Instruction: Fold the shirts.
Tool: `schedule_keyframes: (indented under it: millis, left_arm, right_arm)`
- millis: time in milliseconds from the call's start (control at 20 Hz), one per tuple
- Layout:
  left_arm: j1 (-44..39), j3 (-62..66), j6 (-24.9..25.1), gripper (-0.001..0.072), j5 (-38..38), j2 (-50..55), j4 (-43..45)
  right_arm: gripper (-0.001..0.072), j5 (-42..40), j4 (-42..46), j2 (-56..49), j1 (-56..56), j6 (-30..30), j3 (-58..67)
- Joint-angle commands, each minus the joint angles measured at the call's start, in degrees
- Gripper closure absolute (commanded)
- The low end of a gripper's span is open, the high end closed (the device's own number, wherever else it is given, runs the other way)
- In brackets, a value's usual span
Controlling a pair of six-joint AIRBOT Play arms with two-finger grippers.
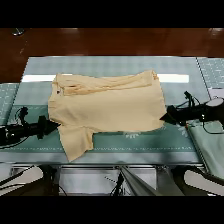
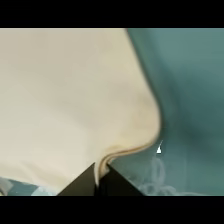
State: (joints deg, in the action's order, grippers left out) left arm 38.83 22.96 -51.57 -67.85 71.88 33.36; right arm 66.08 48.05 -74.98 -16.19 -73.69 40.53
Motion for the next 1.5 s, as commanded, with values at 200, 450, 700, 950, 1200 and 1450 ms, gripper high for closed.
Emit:
schedule_keyframes:
  millis: [200, 450, 700, 950, 1200, 1450]
  left_arm:
    - [-8.7, 18.8, -0.4, 0.0690, -6.1, -10.3, -25.8]
    - [-12.2, 51.5, -7.5, 0.0690, 5.9, -21.8, -22.5]
    - [-12.0, 72.3, -20.7, 0.0690, 7.9, -32.9, 9.9]
    - [-12.0, 74.9, -21.8, 0.0690, 6.8, -45.6, 28.5]
    - [-12.1, 74.4, -26.3, 0.0690, 1.7, -49.9, 38.7]
    - [-12.1, 59.2, -27.8, 0.0689, 2.3, -49.7, 35.2]
  right_arm:
    - [0.0691, 10.5, 1.4, -1.2, 4.2, -4.7, 41.0]
    - [0.0691, 11.8, 7.1, 2.1, 4.3, -8.7, 80.0]
    - [0.0690, 8.3, 17.2, 20.9, 4.2, -9.6, 79.3]
    - [0.0691, 13.3, 27.7, 33.5, 4.2, -11.5, 74.8]
    - [0.0691, 17.8, 34.1, 39.3, 6.6, -14.8, 68.1]
    - [0.0691, 17.3, 32.5, 39.3, 6.8, -14.9, 53.0]
